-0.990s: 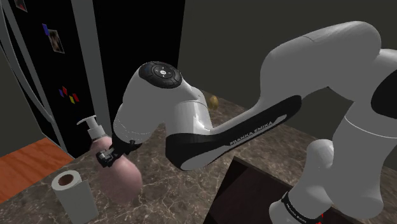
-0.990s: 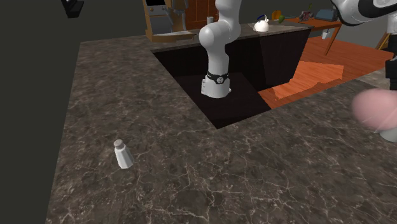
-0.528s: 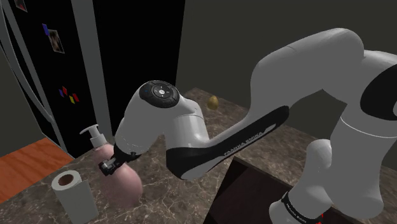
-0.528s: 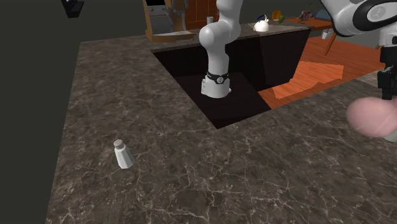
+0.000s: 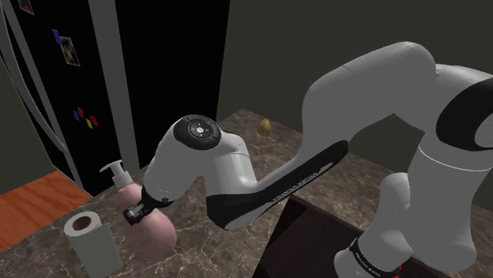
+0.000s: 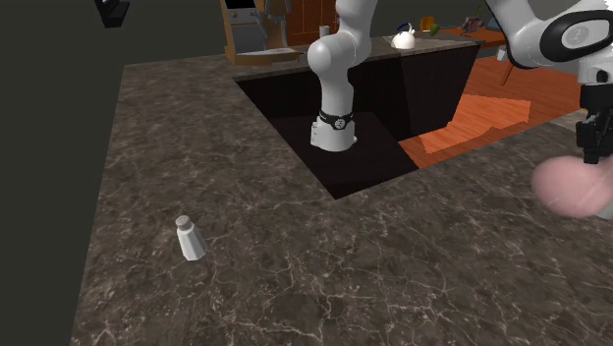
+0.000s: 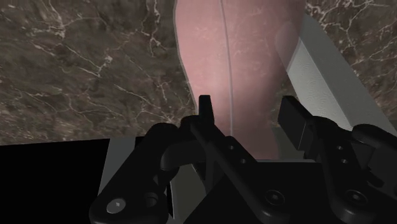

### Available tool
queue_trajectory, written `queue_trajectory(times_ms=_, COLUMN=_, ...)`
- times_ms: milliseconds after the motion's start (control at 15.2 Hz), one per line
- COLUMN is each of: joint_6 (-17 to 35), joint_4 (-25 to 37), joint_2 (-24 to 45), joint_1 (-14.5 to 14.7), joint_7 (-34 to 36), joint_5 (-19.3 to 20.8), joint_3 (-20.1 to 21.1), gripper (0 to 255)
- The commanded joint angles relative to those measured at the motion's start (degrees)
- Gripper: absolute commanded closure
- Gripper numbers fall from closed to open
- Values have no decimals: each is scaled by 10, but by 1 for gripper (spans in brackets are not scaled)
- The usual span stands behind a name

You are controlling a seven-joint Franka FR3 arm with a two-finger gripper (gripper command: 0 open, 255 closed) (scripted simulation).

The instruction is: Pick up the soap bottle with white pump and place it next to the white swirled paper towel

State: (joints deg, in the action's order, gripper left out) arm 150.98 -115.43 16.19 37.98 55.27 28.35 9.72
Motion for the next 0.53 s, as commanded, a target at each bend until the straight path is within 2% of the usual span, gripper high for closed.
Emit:
queue_trajectory(times_ms=0, joint_6=0, joint_4=-1, joint_2=3, joint_1=0, joint_7=1, joint_5=1, joint_3=0, gripper=255)
queue_trajectory(times_ms=198, joint_6=0, joint_4=-1, joint_2=3, joint_1=0, joint_7=1, joint_5=1, joint_3=0, gripper=255)
queue_trajectory(times_ms=264, joint_6=-2, joint_4=0, joint_2=3, joint_1=2, joint_7=2, joint_5=1, joint_3=0, gripper=0)
queue_trajectory(times_ms=462, joint_6=-1, joint_4=-2, joint_2=2, joint_1=1, joint_7=2, joint_5=1, joint_3=0, gripper=0)
